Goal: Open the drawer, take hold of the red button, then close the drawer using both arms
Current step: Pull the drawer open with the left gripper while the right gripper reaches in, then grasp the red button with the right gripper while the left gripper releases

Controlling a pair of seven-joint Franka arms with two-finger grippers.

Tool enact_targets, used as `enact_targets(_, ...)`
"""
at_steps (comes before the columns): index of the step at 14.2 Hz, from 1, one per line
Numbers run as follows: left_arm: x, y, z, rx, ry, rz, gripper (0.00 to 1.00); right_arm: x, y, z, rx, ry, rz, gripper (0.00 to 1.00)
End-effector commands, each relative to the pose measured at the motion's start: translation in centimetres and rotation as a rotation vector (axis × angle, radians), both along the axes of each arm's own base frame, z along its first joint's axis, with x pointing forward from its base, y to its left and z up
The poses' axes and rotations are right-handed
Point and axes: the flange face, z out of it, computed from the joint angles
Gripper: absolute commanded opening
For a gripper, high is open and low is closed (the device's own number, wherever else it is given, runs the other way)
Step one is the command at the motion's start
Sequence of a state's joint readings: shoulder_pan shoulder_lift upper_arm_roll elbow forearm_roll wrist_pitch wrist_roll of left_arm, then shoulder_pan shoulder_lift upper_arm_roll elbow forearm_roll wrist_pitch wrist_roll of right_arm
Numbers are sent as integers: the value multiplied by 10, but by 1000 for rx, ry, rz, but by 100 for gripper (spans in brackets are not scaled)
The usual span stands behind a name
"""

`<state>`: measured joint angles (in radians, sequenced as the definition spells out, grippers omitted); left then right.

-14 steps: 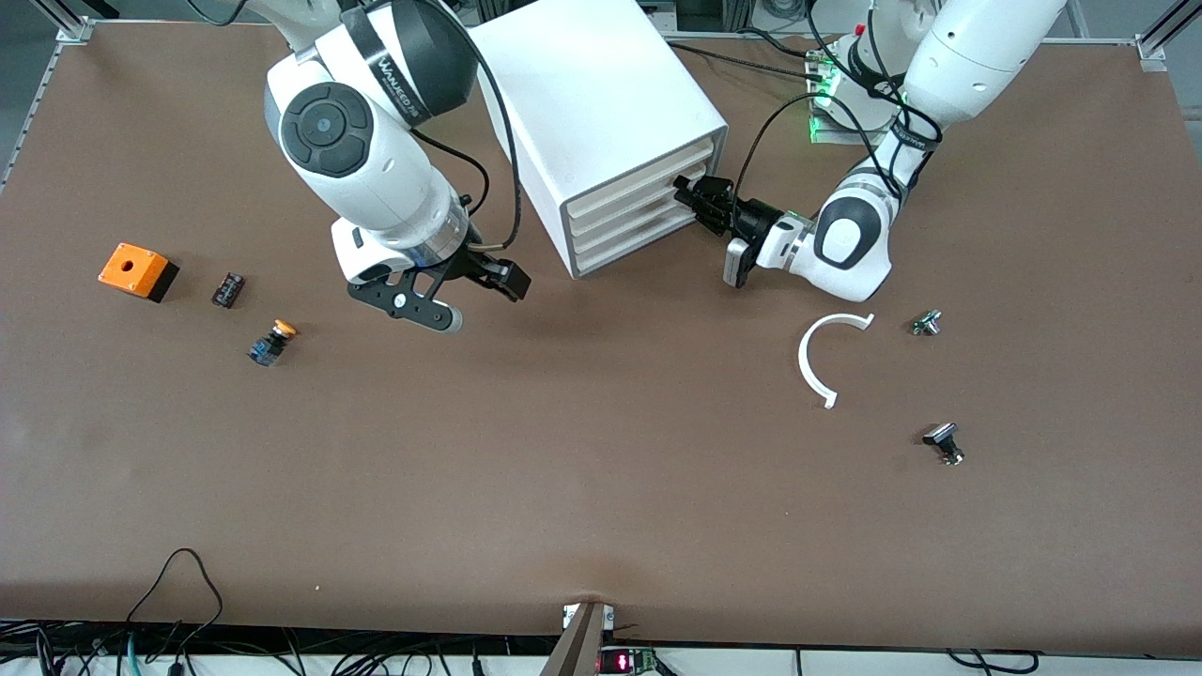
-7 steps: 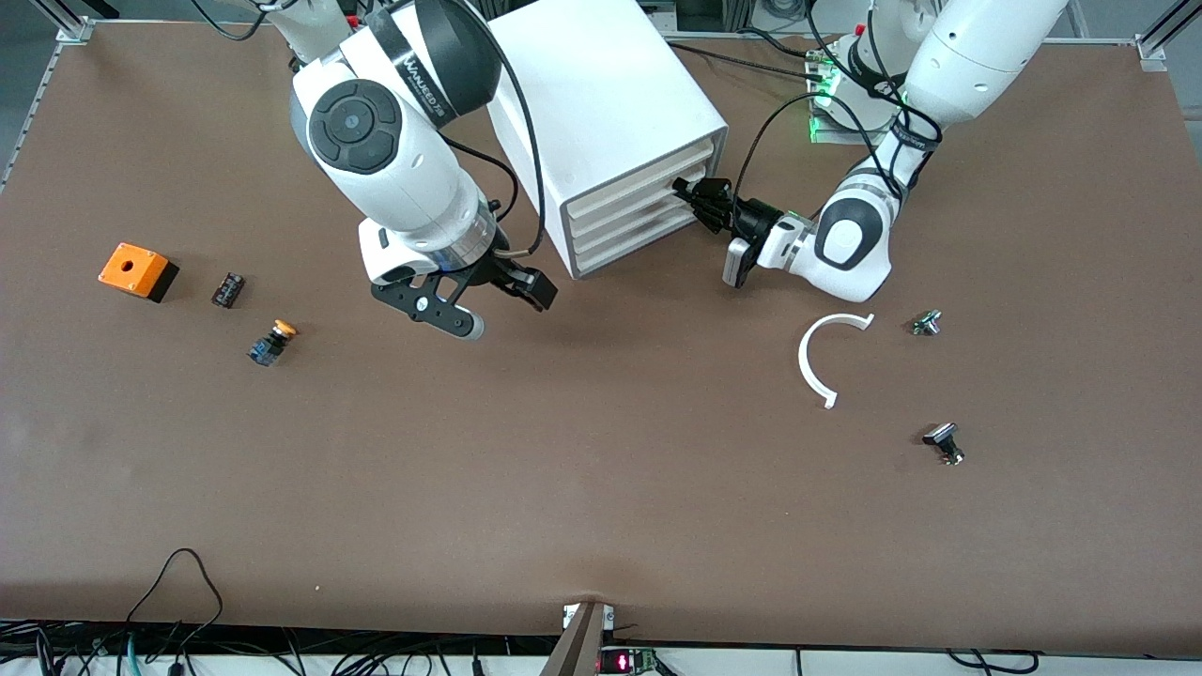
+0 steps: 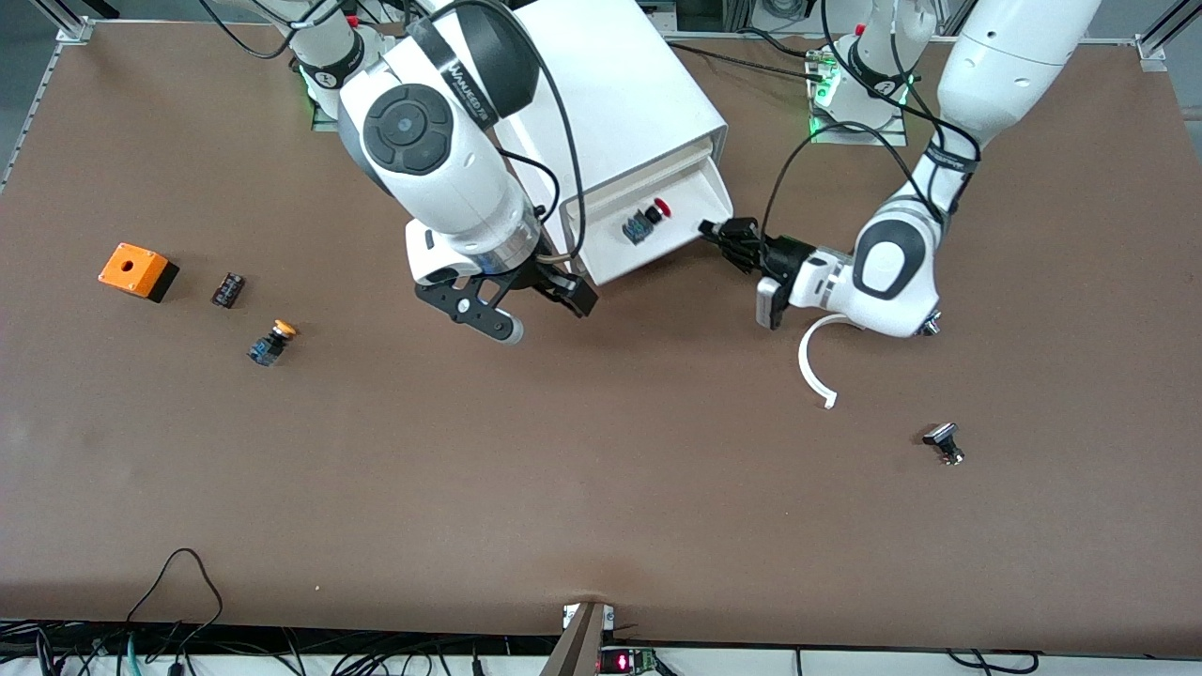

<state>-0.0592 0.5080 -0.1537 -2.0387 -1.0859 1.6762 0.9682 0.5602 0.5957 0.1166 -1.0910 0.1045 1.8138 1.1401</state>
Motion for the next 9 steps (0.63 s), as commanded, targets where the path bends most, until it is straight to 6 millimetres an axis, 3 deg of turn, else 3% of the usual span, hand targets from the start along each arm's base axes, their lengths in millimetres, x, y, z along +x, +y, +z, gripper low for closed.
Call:
enact_targets(1,43,19,2,119,7,11,0,-7,31,-3,7,-55,-3,100)
enact_targets(4,56,34,3,176,19,16,0,-20,60,-27,7,-36,-63,100)
enact_targets(5,56,34,3,182,26,19,45,-24,67,-35,1,-25,-73,100)
enact_targets(6,56,35,4,186,30,22,96,-32,77,-43,-3,-13,-85,100)
enact_targets(9,61,45,23,265,26,14,100,-50,107,-61,0,-25,-141,100)
